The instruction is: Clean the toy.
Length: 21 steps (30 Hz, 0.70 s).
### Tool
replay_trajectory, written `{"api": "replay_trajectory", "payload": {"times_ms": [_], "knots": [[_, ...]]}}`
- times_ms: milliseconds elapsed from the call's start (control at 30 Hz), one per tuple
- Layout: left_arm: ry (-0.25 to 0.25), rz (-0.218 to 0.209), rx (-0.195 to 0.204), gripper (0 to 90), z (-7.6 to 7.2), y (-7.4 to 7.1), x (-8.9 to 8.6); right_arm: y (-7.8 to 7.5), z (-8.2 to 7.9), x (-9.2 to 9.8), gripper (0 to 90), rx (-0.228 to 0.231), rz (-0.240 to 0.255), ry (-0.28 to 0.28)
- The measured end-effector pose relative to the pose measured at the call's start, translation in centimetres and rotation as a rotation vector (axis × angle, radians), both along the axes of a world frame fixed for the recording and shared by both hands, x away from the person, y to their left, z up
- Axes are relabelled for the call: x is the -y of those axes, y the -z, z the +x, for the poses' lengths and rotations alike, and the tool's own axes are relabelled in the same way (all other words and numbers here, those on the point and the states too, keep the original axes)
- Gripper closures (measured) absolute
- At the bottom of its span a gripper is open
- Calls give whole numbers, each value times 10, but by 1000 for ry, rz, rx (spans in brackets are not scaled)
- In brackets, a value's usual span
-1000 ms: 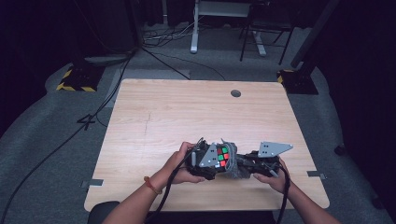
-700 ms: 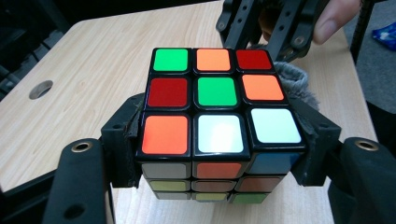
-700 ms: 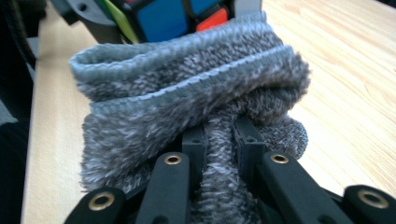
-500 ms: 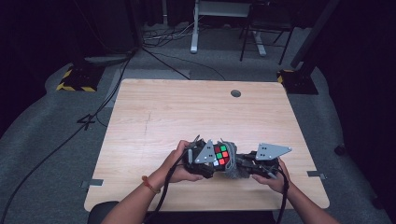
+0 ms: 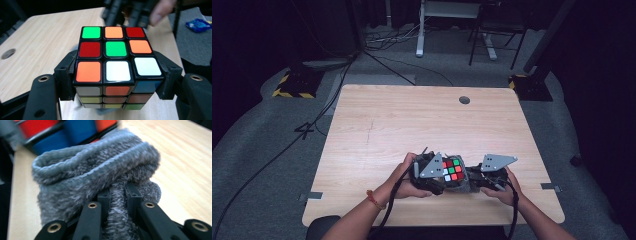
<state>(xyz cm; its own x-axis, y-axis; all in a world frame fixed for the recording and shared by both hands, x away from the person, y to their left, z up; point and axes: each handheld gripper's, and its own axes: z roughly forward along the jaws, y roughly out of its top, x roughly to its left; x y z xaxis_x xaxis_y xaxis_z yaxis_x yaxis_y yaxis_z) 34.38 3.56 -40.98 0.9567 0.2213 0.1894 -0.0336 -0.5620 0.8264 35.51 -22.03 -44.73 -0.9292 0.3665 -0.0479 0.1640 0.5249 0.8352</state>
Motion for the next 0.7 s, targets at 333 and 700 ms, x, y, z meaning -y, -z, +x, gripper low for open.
{"api": "replay_trajectory", "payload": {"times_ms": [333, 700], "knots": [[-28, 48, -33, 333, 8, 9, -1, -19, -10, 6, 786, 17, 95, -15], [37, 65, -10, 332, -7, 11, 14, -18, -2, 12, 786, 47, 76, 42]]}}
